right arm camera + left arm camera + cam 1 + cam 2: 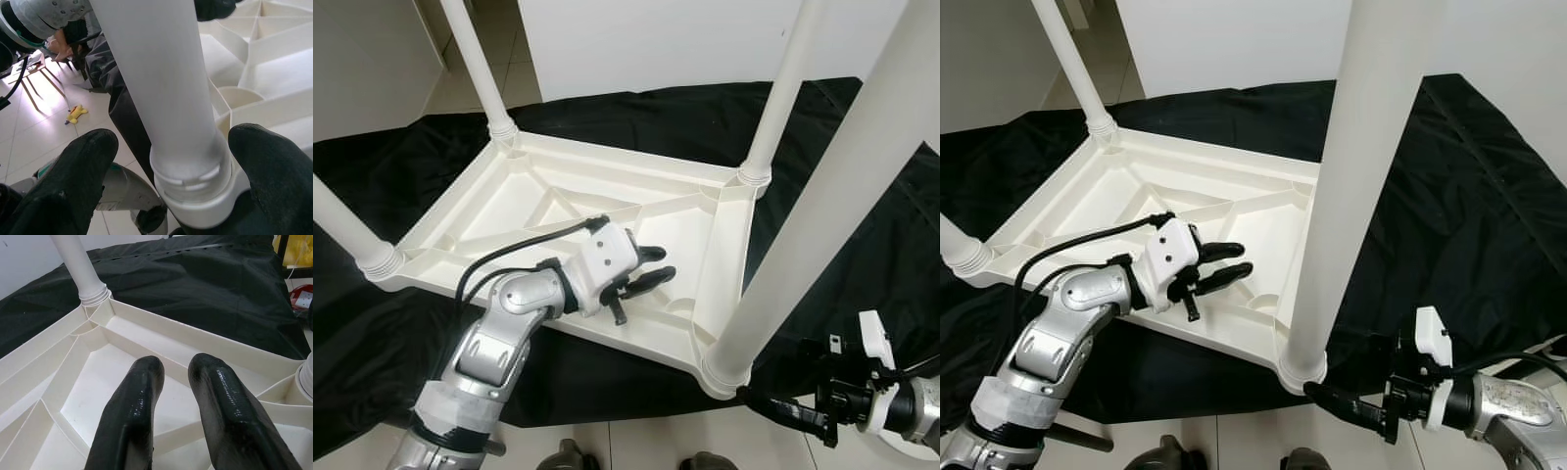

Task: Building children table

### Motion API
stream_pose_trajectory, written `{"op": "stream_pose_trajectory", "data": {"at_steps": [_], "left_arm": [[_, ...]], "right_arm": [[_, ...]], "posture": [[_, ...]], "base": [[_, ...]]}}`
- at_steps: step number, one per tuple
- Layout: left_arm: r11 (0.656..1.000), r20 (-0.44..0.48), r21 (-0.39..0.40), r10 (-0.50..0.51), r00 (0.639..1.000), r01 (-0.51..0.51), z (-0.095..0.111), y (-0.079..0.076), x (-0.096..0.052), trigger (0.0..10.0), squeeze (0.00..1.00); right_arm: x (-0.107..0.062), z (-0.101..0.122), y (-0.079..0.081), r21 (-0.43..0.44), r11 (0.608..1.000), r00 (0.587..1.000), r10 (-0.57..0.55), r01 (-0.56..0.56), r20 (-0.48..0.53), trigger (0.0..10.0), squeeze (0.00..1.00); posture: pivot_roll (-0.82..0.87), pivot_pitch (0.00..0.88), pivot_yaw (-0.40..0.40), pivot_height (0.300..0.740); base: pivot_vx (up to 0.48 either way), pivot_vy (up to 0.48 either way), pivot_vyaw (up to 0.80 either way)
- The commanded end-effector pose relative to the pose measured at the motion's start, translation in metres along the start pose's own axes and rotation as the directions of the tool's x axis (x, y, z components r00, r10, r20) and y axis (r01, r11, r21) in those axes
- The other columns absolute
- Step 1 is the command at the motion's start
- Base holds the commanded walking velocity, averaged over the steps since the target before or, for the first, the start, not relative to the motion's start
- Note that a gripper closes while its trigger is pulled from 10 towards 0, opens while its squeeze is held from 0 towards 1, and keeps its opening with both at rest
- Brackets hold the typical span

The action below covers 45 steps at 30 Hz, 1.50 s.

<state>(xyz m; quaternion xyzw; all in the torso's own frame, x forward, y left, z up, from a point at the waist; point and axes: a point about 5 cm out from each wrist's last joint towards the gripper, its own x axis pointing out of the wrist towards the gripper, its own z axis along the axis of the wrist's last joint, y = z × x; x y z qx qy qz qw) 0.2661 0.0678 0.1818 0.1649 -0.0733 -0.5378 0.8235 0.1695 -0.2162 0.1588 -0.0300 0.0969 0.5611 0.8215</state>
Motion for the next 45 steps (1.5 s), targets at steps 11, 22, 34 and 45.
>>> {"op": "stream_pose_trajectory", "data": {"at_steps": [11,22,34,45], "left_arm": [[0.994,0.040,0.021,0.103,0.994,-0.104,0.013,0.004,0.007,10.0,0.00],[0.993,0.073,0.021,0.118,0.990,-0.120,0.017,0.000,0.021,10.0,0.00],[0.992,0.018,0.027,0.123,0.992,-0.123,0.017,-0.003,0.019,10.0,0.00],[0.977,-0.067,-0.116,0.170,0.983,-0.177,0.007,-0.007,0.024,10.0,0.00]], "right_arm": [[0.037,0.008,-0.032,-0.149,0.988,0.998,-0.031,0.038,0.048,10.0,0.00],[0.053,0.013,-0.052,-0.190,0.978,0.995,-0.070,0.083,0.076,10.0,0.00],[0.060,0.023,-0.094,-0.232,0.916,0.936,-0.282,0.328,0.208,10.0,0.00],[0.065,0.022,-0.126,-0.178,0.843,0.854,-0.463,0.507,0.239,10.0,0.00]], "posture": [[-0.08,0.063,0.056,0.740],[-0.07,0.034,0.016,0.740],[-0.06,0.043,0.027,0.740],[-0.04,0.061,0.004,0.740]], "base": [[0.000,0.000,0.00],[0.000,0.000,0.00],[0.000,0.000,0.00],[0.000,0.000,0.00]]}}
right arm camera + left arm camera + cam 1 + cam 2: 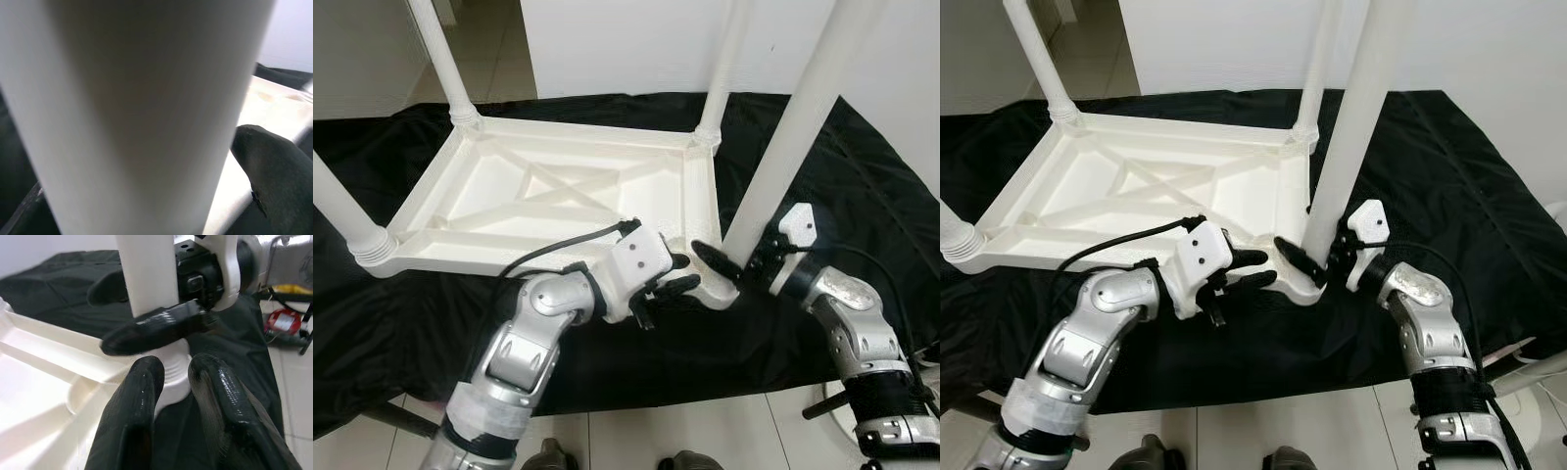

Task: Building children table

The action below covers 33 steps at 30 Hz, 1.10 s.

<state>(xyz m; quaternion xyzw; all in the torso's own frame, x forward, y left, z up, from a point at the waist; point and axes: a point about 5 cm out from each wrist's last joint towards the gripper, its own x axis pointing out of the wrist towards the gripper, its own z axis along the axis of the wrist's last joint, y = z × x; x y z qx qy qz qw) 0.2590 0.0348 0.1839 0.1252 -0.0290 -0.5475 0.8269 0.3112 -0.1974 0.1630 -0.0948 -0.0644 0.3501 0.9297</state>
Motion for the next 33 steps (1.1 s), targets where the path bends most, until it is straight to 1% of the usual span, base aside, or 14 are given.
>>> {"op": "stream_pose_trajectory", "data": {"at_steps": [1,5,11,13,14,17,19,20,22,24,25,30,31,33], "left_arm": [[0.980,-0.022,-0.020,0.198,0.980,-0.198,-0.003,0.011,-0.003,10.0,0.00],[0.971,-0.050,-0.038,0.234,0.971,-0.236,-0.006,0.011,-0.004,10.0,0.00],[0.956,-0.064,-0.047,0.286,0.956,-0.289,-0.009,0.016,-0.005,10.0,0.00],[0.927,-0.055,-0.086,0.362,0.930,-0.366,-0.009,0.028,-0.008,10.0,0.00],[0.927,-0.055,-0.086,0.362,0.930,-0.366,-0.009,0.028,-0.008,10.0,0.00],[0.870,-0.026,-0.095,0.484,0.875,-0.484,-0.008,0.043,-0.019,10.0,0.00],[0.855,-0.016,-0.093,0.511,0.859,-0.510,-0.008,0.046,-0.022,10.0,0.00],[0.855,-0.016,-0.093,0.511,0.859,-0.510,-0.008,0.046,-0.022,10.0,0.00],[0.869,0.018,-0.023,0.495,0.869,-0.495,-0.008,0.042,-0.021,10.0,0.00],[0.881,0.014,0.004,0.474,0.881,-0.474,-0.009,0.039,-0.020,10.0,0.00],[0.881,0.014,0.004,0.474,0.881,-0.474,-0.009,0.039,-0.020,10.0,0.00],[0.927,0.005,0.015,0.375,0.927,-0.375,-0.013,0.029,-0.016,10.0,0.00],[0.950,0.002,0.018,0.311,0.950,-0.311,-0.014,0.023,-0.014,10.0,0.00],[0.956,-0.001,0.004,0.294,0.956,-0.294,-0.015,0.021,-0.013,10.0,0.00]], "right_arm": [[-0.002,-0.004,-0.004,-0.006,0.999,0.999,-0.039,0.039,-0.019,10.0,0.00],[-0.005,-0.009,-0.006,0.047,0.992,0.993,-0.121,0.121,-0.003,10.0,0.00],[-0.007,-0.012,-0.005,0.055,0.981,0.982,-0.189,0.189,0.000,10.0,0.00],[-0.010,-0.017,-0.009,0.062,0.952,0.954,-0.300,0.301,-0.024,10.0,0.00],[-0.010,-0.017,-0.009,0.062,0.952,0.954,-0.300,0.301,-0.024,10.0,0.00],[-0.010,-0.014,-0.003,0.114,0.909,0.915,-0.403,0.400,0.000,10.0,0.00],[-0.009,-0.013,0.000,0.119,0.900,0.907,-0.422,0.419,0.004,10.0,0.00],[-0.009,-0.013,0.000,0.119,0.900,0.907,-0.422,0.419,0.004,10.0,0.00],[-0.001,-0.012,0.004,0.042,0.932,0.932,-0.362,0.361,0.024,10.0,0.00],[0.001,-0.011,0.006,0.021,0.942,0.942,-0.335,0.335,0.030,10.0,0.00],[0.001,-0.011,0.006,0.021,0.942,0.942,-0.335,0.335,0.030,10.0,0.00],[0.007,-0.011,0.005,-0.029,0.964,0.964,-0.264,0.265,0.030,10.0,0.00],[0.010,-0.013,0.002,-0.041,0.977,0.978,-0.209,0.209,0.003,10.0,0.00],[0.011,-0.015,0.002,-0.046,0.982,0.983,-0.181,0.181,-0.012,10.0,0.00]], "posture": [[-0.04,0.061,0.004,0.740],[-0.04,0.062,0.003,0.740],[-0.05,0.055,0.012,0.740],[-0.06,0.038,0.029,0.740],[-0.06,0.038,0.029,0.740],[-0.06,0.019,0.032,0.740],[-0.06,0.019,0.032,0.740],[-0.06,0.019,0.032,0.740],[-0.08,0.000,0.033,0.740],[-0.08,0.000,0.033,0.740],[-0.08,0.000,0.033,0.740],[-0.09,0.000,0.033,0.740],[-0.09,0.000,0.030,0.740],[-0.09,0.000,0.026,0.740]], "base": [[0.000,0.000,0.00],[0.000,0.000,0.00],[0.000,0.000,0.00],[0.000,0.000,0.00],[0.000,0.000,0.00],[0.000,0.000,0.00],[0.000,0.000,0.00],[0.000,0.000,0.00],[0.000,0.000,0.00],[0.000,0.000,0.00],[0.000,0.000,0.00],[0.000,0.000,0.00],[0.000,0.000,0.00],[0.000,0.000,0.00]]}}
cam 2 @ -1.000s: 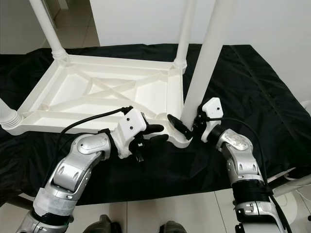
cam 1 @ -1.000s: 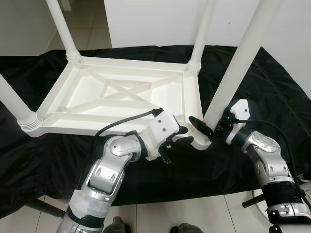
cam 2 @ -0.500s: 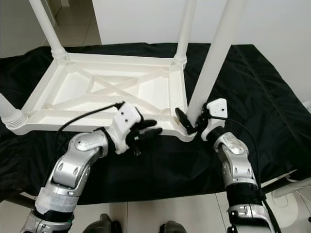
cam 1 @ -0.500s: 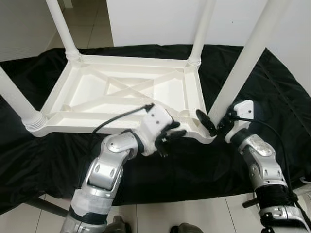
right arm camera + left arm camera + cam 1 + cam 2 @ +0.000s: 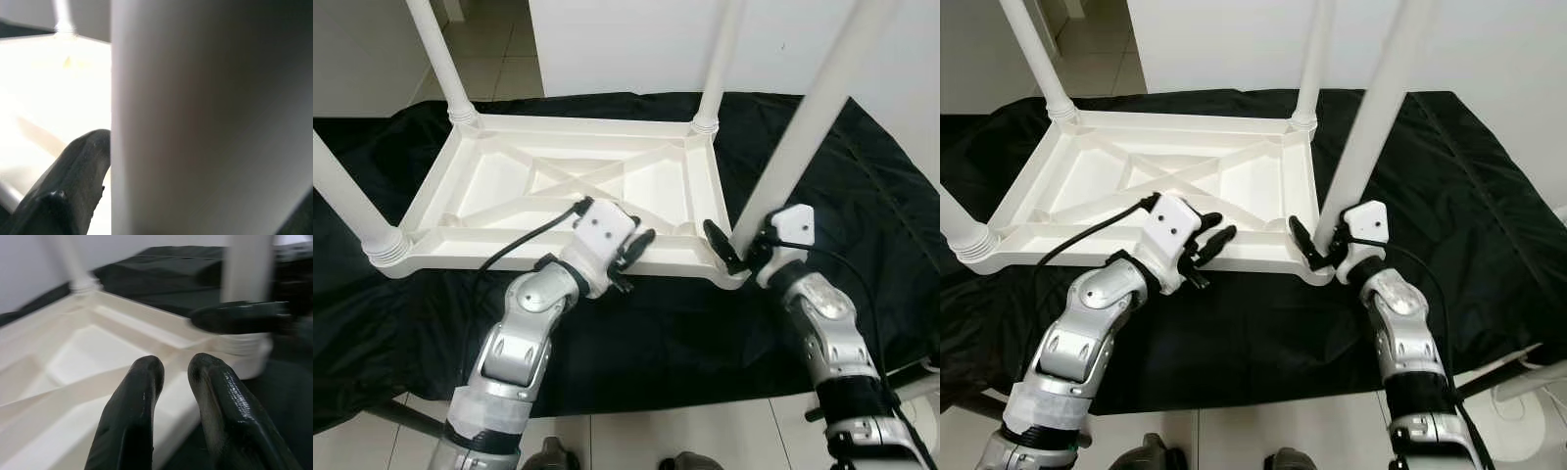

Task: Building children table

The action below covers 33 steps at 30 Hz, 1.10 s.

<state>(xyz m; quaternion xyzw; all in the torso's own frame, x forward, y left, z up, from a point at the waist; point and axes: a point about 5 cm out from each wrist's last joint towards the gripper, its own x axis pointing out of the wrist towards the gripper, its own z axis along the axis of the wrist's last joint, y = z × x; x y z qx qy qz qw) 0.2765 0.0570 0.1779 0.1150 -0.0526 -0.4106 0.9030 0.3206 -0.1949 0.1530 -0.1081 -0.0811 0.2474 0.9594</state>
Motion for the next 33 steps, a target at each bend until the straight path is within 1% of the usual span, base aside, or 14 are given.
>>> {"op": "stream_pose_trajectory", "data": {"at_steps": [1,5,9,10,11,12,13,14,15,16,27,29,30,33], "left_arm": [[0.999,-0.015,0.001,-0.033,0.999,0.033,-0.002,-0.003,0.001,10.0,0.00],[1.000,-0.018,0.013,-0.028,0.999,0.028,-0.003,-0.005,0.001,10.0,0.00],[1.000,-0.014,-0.014,-0.017,1.000,0.016,-0.003,-0.008,0.001,10.0,0.00],[1.000,-0.017,-0.014,-0.015,1.000,0.014,-0.004,-0.009,0.002,10.0,0.00],[1.000,-0.020,-0.013,-0.013,1.000,0.013,-0.004,-0.009,0.002,10.0,0.00],[1.000,-0.025,0.000,-0.012,1.000,0.012,-0.005,-0.010,0.002,10.0,0.00],[1.000,-0.025,0.000,-0.012,1.000,0.012,-0.005,-0.010,0.002,10.0,0.00],[1.000,-0.036,0.004,-0.018,0.999,0.019,-0.007,-0.011,0.003,10.0,0.00],[1.000,-0.036,0.004,-0.018,0.999,0.019,-0.007,-0.011,0.003,10.0,0.00],[1.000,-0.039,0.003,-0.020,0.999,0.020,-0.007,-0.011,0.003,10.0,0.00],[1.000,-0.069,-0.002,-0.007,0.998,0.007,-0.009,-0.009,0.006,10.0,0.00],[0.999,-0.060,0.033,0.008,0.998,-0.006,-0.008,-0.007,0.007,10.0,0.00],[0.999,-0.055,0.030,0.014,0.998,-0.012,-0.008,-0.006,0.007,10.0,0.00],[1.000,-0.055,0.024,0.014,0.998,-0.013,-0.007,-0.005,0.007,10.0,0.00]], "right_arm": [[0.003,-0.005,0.004,-0.006,0.998,0.997,0.067,-0.068,-0.032,10.0,0.00],[0.001,-0.010,0.004,0.000,0.995,0.994,0.095,-0.096,-0.061,10.0,0.00],[-0.002,-0.013,0.004,0.007,0.993,0.991,0.116,-0.116,-0.073,10.0,0.00],[-0.003,-0.014,0.003,0.011,0.993,0.990,0.120,-0.119,-0.075,8.2,0.00],[-0.003,-0.015,0.003,0.013,0.993,0.990,0.120,-0.120,-0.076,8.2,0.00],[-0.004,-0.017,0.003,0.019,0.992,0.989,0.125,-0.124,-0.080,5.1,0.00],[-0.004,-0.017,0.003,0.019,0.992,0.989,0.125,-0.124,-0.080,5.1,0.00],[-0.004,-0.020,0.003,0.030,0.991,0.988,0.131,-0.129,-0.085,0.5,0.00],[-0.004,-0.020,0.003,0.030,0.991,0.988,0.131,-0.129,-0.085,0.5,0.00],[-0.003,-0.021,0.003,0.035,0.991,0.988,0.130,-0.127,-0.088,0.0,0.00],[-0.002,-0.027,-0.001,0.052,0.996,0.991,0.083,-0.078,-0.103,0.0,0.00],[-0.001,-0.028,-0.001,0.069,0.997,0.993,0.049,-0.041,-0.108,0.0,0.00],[0.000,-0.030,0.001,0.075,0.997,0.993,0.008,0.000,-0.115,10.0,0.00],[0.001,-0.031,0.003,0.075,0.997,0.992,-0.008,0.017,-0.127,10.0,0.00]], "posture": [[-0.08,0.000,0.024,0.740],[-0.08,0.000,0.020,0.740],[-0.07,0.000,0.018,0.740],[-0.07,0.000,0.015,0.740],[-0.07,0.000,0.015,0.740],[-0.06,0.000,0.014,0.740],[-0.06,0.000,0.014,0.740],[-0.06,0.000,0.013,0.740],[-0.06,0.000,0.013,0.740],[-0.06,0.000,0.013,0.740],[-0.05,0.000,0.011,0.740],[-0.05,0.000,0.007,0.740],[-0.05,0.000,0.005,0.740],[-0.05,0.000,0.005,0.740]], "base": [[0.000,0.000,0.00],[0.000,0.000,0.00],[0.000,0.000,0.00],[0.000,0.000,0.00],[0.000,0.000,0.00],[0.000,0.000,0.00],[0.000,0.000,0.00],[0.000,0.000,0.00],[0.000,0.000,0.00],[0.000,0.000,0.00],[0.000,0.000,0.00],[0.000,0.000,0.00],[0.000,0.000,0.00],[0.000,0.000,0.00]]}}
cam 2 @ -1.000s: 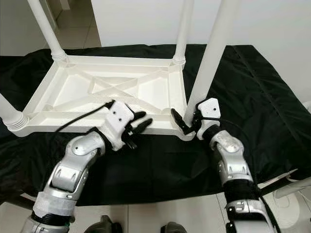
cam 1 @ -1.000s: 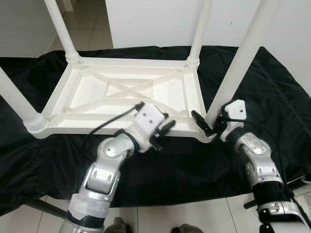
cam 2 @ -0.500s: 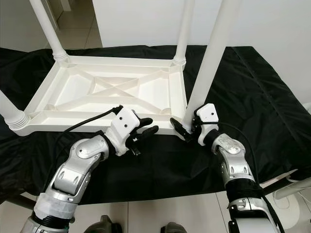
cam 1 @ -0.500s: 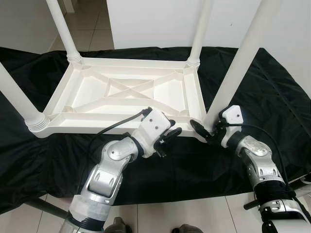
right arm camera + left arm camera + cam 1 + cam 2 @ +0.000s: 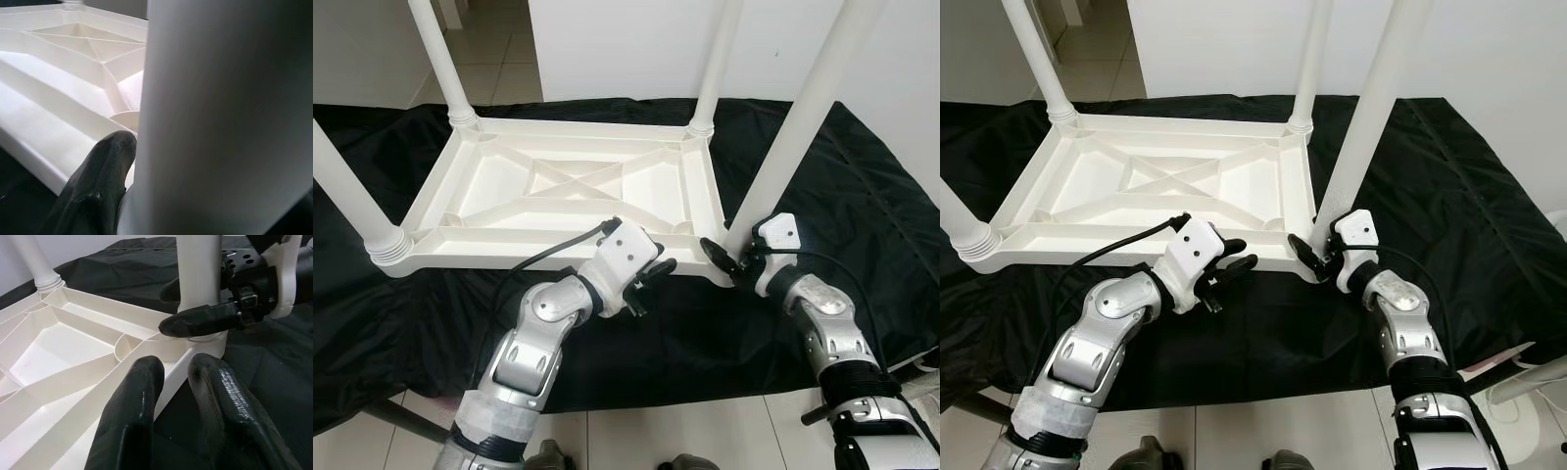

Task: Building children table

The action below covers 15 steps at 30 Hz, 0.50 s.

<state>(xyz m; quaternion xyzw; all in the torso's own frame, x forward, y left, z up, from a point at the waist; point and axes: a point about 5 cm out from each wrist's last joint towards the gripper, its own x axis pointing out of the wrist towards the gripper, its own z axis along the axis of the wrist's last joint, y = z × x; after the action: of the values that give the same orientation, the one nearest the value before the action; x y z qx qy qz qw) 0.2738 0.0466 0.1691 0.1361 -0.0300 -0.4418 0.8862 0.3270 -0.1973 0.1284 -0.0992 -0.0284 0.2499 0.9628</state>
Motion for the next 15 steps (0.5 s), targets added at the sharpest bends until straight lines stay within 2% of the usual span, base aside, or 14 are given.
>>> {"op": "stream_pose_trajectory", "data": {"at_steps": [1,2,4,6,7,9,10,11,12,13,14,15], "left_arm": [[0.996,-0.006,-0.002,0.091,0.996,-0.092,-0.001,0.005,0.001,10.0,0.00],[0.995,-0.003,-0.009,0.099,0.995,-0.099,-0.001,0.006,0.001,10.0,0.00],[0.995,-0.003,-0.009,0.099,0.995,-0.099,-0.001,0.006,0.001,10.0,0.00],[0.994,-0.001,-0.014,0.107,0.994,-0.107,0.000,0.007,0.002,10.0,0.00],[0.994,-0.001,-0.014,0.107,0.994,-0.107,0.000,0.007,0.002,10.0,0.00],[0.994,-0.002,-0.014,0.110,0.994,-0.110,0.000,0.006,0.006,10.0,0.00],[0.994,-0.002,-0.015,0.110,0.994,-0.110,0.001,0.007,0.007,10.0,0.00],[0.994,-0.002,-0.015,0.110,0.994,-0.110,0.001,0.007,0.007,10.0,0.00],[0.994,0.001,-0.019,0.111,0.994,-0.111,0.001,0.008,0.008,10.0,0.00],[0.994,0.001,-0.019,0.111,0.994,-0.111,0.001,0.008,0.008,10.0,0.00],[0.993,0.002,-0.025,0.117,0.993,-0.117,0.002,0.009,0.008,10.0,0.00],[0.993,0.002,-0.025,0.117,0.993,-0.117,0.002,0.009,0.008,10.0,0.00]], "right_arm": [[-0.001,-0.007,0.002,0.033,0.999,0.999,-0.034,0.035,-0.036,10.0,0.00],[0.001,-0.010,0.004,0.041,0.995,0.994,-0.093,0.096,-0.052,10.0,0.00],[0.001,-0.010,0.004,0.041,0.995,0.994,-0.093,0.096,-0.052,10.0,0.00],[0.005,-0.012,0.014,0.095,0.966,0.969,-0.233,0.240,-0.080,10.0,0.00],[0.005,-0.012,0.014,0.095,0.966,0.969,-0.233,0.240,-0.080,10.0,0.00],[0.009,-0.014,0.028,0.168,0.890,0.905,-0.406,0.424,-0.128,10.0,0.00],[0.010,-0.014,0.035,0.166,0.856,0.870,-0.470,0.490,-0.148,10.0,0.00],[0.010,-0.014,0.035,0.166,0.856,0.870,-0.470,0.490,-0.148,10.0,0.00],[0.011,-0.012,0.042,0.176,0.825,0.843,-0.516,0.537,-0.152,10.0,0.00],[0.011,-0.012,0.042,0.176,0.825,0.843,-0.516,0.537,-0.152,10.0,0.00],[0.012,-0.012,0.047,0.180,0.798,0.818,-0.554,0.575,-0.157,10.0,0.00],[0.012,-0.012,0.047,0.180,0.798,0.818,-0.554,0.575,-0.157,10.0,0.00]], "posture": [[-0.05,0.000,0.005,0.740],[-0.06,0.000,0.004,0.740],[-0.06,0.000,0.004,0.740],[-0.07,0.000,0.004,0.740],[-0.07,0.000,0.004,0.740],[-0.08,0.000,0.002,0.740],[-0.08,0.000,-0.001,0.740],[-0.08,0.000,-0.001,0.740],[-0.09,0.000,0.000,0.740],[-0.09,0.000,0.000,0.740],[-0.10,0.000,-0.002,0.740],[-0.10,0.000,-0.002,0.740]], "base": [[0.000,0.000,0.00],[0.000,0.000,0.00],[0.000,0.000,0.00],[0.000,0.000,0.00],[0.000,0.000,0.00],[0.000,0.000,0.00],[0.000,0.000,0.00],[0.000,0.000,0.00],[0.000,0.000,0.00],[0.000,0.000,0.00],[0.000,0.000,0.00],[0.000,0.000,0.00]]}}
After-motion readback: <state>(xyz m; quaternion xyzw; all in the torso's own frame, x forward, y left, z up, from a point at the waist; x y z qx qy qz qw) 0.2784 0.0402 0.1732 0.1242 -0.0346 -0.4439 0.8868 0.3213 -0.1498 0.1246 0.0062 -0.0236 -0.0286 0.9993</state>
